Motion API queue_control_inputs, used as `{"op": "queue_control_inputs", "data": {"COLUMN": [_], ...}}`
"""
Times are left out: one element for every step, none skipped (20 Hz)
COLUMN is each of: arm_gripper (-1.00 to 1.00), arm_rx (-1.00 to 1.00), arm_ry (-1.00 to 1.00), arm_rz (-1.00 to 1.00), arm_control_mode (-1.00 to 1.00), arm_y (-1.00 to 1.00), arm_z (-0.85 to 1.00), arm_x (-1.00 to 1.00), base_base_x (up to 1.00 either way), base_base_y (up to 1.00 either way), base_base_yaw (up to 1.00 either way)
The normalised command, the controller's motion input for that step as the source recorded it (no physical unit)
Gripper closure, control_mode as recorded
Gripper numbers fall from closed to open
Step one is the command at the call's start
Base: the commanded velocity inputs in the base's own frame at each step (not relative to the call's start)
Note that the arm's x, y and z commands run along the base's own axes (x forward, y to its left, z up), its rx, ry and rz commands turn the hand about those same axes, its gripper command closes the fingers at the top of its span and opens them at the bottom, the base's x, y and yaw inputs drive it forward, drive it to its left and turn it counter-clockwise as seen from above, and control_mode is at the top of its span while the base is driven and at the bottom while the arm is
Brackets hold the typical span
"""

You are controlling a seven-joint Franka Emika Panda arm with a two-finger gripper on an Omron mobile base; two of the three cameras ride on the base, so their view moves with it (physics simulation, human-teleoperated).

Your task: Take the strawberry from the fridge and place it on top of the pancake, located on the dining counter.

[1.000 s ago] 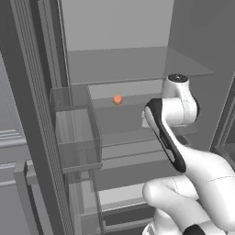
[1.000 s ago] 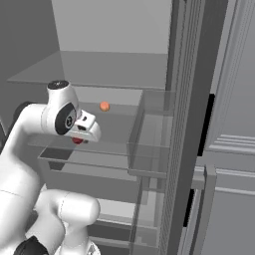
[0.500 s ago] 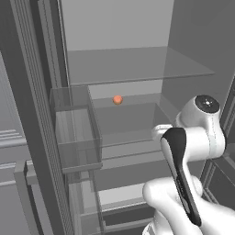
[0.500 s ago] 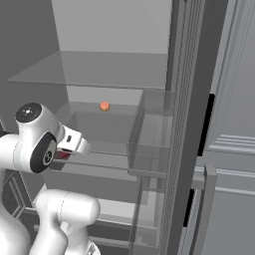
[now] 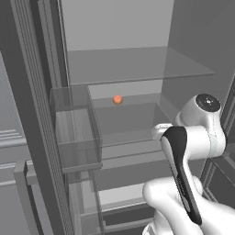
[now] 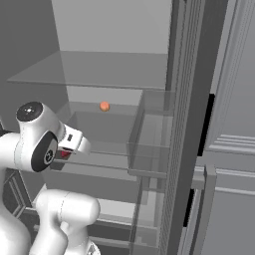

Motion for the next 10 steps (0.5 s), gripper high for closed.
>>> {"op": "queue_control_inputs", "data": {"arm_gripper": [1.00,1.00,1.00,1.00,1.00,1.00,1.00,1.00,1.00,1.00], "arm_rx": [0.00,0.00,0.00,0.00,0.00,0.00,0.00,0.00,0.00,0.00], "arm_ry": [0.00,0.00,0.00,0.00,0.00,0.00,0.00,0.00,0.00,0.00], "arm_rz": [0.00,0.00,0.00,0.00,0.00,0.00,0.00,0.00,0.00,0.00], "arm_control_mode": [-1.00,-1.00,-1.00,-1.00,-1.00,1.00,1.00,1.00,1.00,1.00], "arm_y": [0.00,0.00,0.00,0.00,0.00,0.00,0.00,0.00,0.00,0.00], "arm_z": [0.00,0.00,0.00,0.00,0.00,0.00,0.00,0.00,0.00,0.00], "arm_x": [0.00,0.00,0.00,0.00,0.00,0.00,0.00,0.00,0.00,0.00], "base_base_x": [0.00,0.00,0.00,0.00,0.00,-0.14,-0.32,-0.46,-0.52,-0.52], "base_base_y": [0.00,0.00,0.00,0.00,0.00,0.00,0.00,0.00,0.00,0.00], "base_base_yaw": [0.00,0.00,0.00,0.00,0.00,0.00,0.00,0.00,0.00,0.00]}}
